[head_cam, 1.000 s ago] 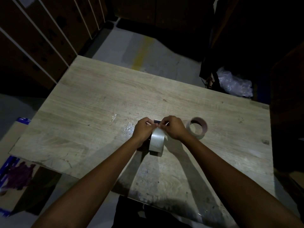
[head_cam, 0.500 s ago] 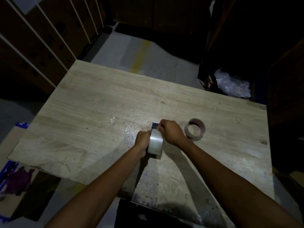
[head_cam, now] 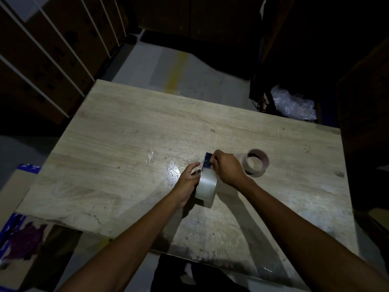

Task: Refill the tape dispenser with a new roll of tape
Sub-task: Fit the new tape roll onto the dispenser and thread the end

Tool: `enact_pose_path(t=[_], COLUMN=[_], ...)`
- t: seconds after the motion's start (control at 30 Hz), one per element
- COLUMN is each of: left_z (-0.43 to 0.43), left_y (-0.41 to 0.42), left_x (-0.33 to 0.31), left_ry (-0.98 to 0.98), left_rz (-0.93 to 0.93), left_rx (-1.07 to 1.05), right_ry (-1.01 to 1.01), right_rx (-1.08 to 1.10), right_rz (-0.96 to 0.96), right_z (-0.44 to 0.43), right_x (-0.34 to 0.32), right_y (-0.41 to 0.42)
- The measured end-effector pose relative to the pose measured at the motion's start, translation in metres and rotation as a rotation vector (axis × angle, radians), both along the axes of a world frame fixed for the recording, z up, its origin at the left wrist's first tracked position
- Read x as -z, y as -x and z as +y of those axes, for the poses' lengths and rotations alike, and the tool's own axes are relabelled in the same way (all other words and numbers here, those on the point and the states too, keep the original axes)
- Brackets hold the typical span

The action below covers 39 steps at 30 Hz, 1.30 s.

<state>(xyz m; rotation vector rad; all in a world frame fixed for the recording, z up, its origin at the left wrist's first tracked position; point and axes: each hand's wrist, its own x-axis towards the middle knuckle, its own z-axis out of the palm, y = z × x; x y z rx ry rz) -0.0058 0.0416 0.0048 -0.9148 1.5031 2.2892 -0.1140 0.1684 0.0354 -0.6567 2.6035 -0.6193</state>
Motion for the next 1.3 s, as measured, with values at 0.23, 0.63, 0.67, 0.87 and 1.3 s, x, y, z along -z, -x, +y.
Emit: enact_pose_path(t=[0.23,0.63,0.67,0.87,1.3], left_z=[-0.020,-0.032,-0.031,-0.033,-0.013], left_y=[0.000,0.034,0.031,0.026,0.015], left_x=[0.006,0.008,0.004,-0.004,-0.001], left_ry=[0.436,0.119,0.119,0.022,0.199], left_rz=[-0.037,-0.265,-0.268,-0.267,-0.267], left_rx=[0.123,0.272,0.284,0.303,0.305], right_ry=[0.026,0.098,0.099,0.077,0.021], right_rx=[-0.060,0.001,0.007,0.035,0.191], right_rz=[-0.047,-0.020,-0.010,0.047,-0.002], right_z=[-0.003,-0.006,-0.005,-0.011,-0.009], right_x=[-0.008,-0.016,-0.017,-0.022,-0.011], right_y=[-0.013,-0.039,-0.040,-0.049,-0.061])
